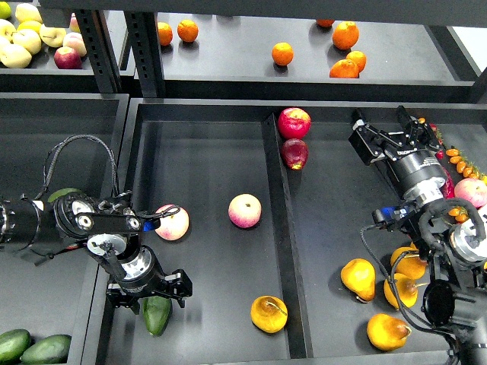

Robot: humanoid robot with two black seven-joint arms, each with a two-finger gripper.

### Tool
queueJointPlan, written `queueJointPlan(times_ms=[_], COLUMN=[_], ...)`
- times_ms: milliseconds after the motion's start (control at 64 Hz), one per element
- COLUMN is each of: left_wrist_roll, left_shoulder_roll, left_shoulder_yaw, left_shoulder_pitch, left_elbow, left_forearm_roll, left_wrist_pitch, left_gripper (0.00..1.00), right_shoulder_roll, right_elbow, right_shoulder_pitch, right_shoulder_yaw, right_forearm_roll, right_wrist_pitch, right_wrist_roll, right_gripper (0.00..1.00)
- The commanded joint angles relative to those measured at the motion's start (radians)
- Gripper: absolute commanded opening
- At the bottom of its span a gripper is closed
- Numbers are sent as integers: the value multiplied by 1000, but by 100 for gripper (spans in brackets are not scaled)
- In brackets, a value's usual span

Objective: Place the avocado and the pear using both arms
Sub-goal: 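Lower the left gripper onto the green avocado and close it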

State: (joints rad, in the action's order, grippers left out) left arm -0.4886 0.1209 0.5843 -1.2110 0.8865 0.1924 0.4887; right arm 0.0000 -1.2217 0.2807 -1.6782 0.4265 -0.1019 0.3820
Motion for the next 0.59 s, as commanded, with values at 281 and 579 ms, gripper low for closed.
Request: queueJointPlan(times_ms=[281, 579], left_wrist_roll=[0, 0], left_shoulder_roll=[-44, -78], left_shoulder_yaw=[12, 14], left_shoulder_pitch=[65, 94], left_elbow=[-138, -173], left_forearm_roll=[2, 2], left_wrist_pitch=[0, 0], left_gripper=[99, 99], right_shoulder_roll=[0, 0], right_elbow=[-1, 1], right_shoulder_pitch=[-15, -20], right_shoulder_yaw=[2, 2], right_forearm_roll=[1, 1], right_wrist_pitch=[1, 1], right_wrist_roll=[0, 0], right_gripper=[100, 100])
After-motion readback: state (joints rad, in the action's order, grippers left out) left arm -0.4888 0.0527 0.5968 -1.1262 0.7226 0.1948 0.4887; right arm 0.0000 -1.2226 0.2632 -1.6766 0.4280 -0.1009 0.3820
